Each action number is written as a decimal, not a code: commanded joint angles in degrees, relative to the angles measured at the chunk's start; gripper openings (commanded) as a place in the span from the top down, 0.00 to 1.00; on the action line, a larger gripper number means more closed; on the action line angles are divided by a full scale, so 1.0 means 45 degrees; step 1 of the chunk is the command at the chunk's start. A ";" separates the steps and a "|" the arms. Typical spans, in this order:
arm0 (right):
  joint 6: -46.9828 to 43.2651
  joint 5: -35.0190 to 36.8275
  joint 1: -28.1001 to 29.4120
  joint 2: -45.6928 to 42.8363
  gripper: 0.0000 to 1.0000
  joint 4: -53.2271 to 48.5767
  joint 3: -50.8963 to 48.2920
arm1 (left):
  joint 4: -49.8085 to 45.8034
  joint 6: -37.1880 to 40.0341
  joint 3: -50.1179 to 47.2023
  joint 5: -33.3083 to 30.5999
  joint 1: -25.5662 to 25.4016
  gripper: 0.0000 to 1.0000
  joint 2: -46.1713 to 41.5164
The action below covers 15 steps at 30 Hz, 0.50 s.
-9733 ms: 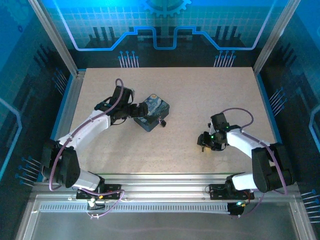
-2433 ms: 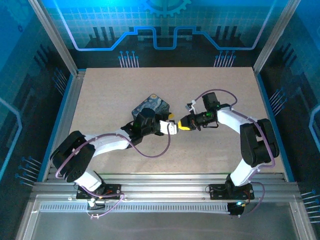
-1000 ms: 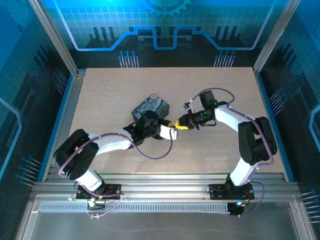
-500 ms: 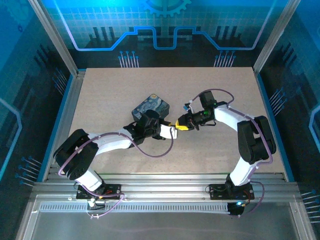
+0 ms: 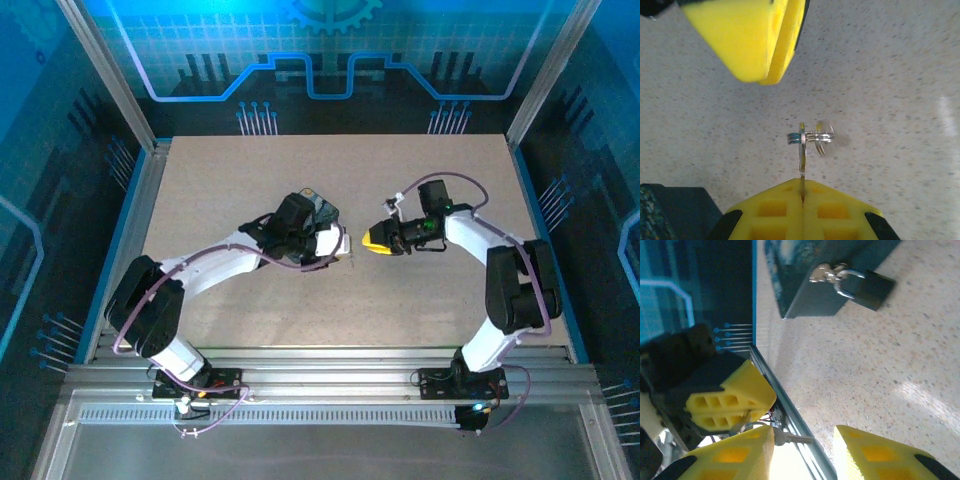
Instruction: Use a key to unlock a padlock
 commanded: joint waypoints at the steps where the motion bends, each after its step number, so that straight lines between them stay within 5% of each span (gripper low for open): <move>1: -0.1327 -0.1128 0.0003 -0.1199 0.64 0.1972 -0.0787 | -0.2984 -0.1012 0.1268 0.2047 0.0345 1.00 0.0535; 7: -0.3753 -0.1433 0.0917 -0.2226 0.63 0.1540 -0.0699 | -0.5577 -0.1314 0.3123 0.3444 0.0886 1.00 0.1836; 15: -0.4054 -0.0360 0.1668 -0.2150 0.58 0.2106 -0.0754 | -0.5714 -0.1469 0.3491 0.4216 0.1066 1.00 0.2060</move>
